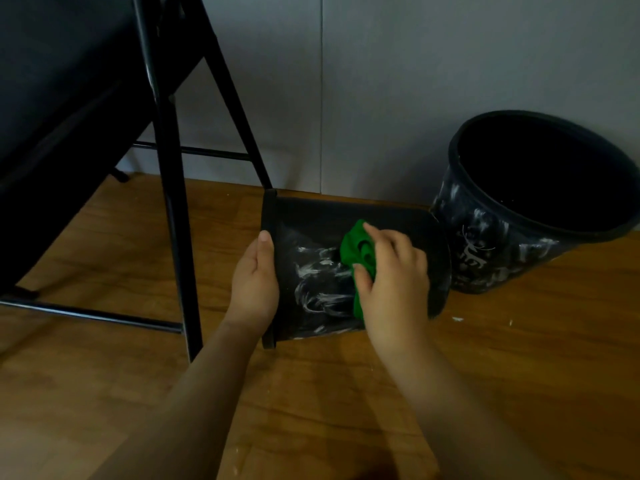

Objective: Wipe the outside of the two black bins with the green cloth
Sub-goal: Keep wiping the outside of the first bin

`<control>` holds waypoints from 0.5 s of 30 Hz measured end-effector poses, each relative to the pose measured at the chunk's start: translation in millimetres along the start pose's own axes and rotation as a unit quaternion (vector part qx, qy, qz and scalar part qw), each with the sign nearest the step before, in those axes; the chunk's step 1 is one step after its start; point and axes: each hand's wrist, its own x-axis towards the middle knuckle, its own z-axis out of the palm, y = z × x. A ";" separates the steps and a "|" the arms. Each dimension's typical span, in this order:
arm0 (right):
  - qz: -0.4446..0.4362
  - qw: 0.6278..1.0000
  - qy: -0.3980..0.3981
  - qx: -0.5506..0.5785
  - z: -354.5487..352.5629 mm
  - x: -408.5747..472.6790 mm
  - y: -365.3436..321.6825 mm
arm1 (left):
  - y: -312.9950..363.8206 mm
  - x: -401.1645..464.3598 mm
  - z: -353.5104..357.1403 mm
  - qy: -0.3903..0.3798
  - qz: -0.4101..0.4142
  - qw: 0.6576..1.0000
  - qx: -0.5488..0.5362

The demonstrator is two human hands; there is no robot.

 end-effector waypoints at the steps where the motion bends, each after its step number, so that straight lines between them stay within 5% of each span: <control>1: -0.029 0.999 -0.022 0.005 1.8 -3.8 -7.5 | -0.1 0.2 -0.4 -0.002 -0.002 1.000 -0.005; 5: -0.137 0.987 -0.081 -0.012 2.7 -10.8 -13.1 | -1.0 -0.6 -1.2 -0.010 0.003 1.000 -0.007; 11: -0.025 1.000 -0.001 -0.001 5.8 -3.1 -8.9 | -2.0 0.9 -1.4 -0.010 0.005 1.000 -0.017; 15: -0.146 0.986 -0.079 -0.004 5.6 -13.6 -20.2 | -4.5 0.9 -2.3 -0.029 0.013 0.999 -0.024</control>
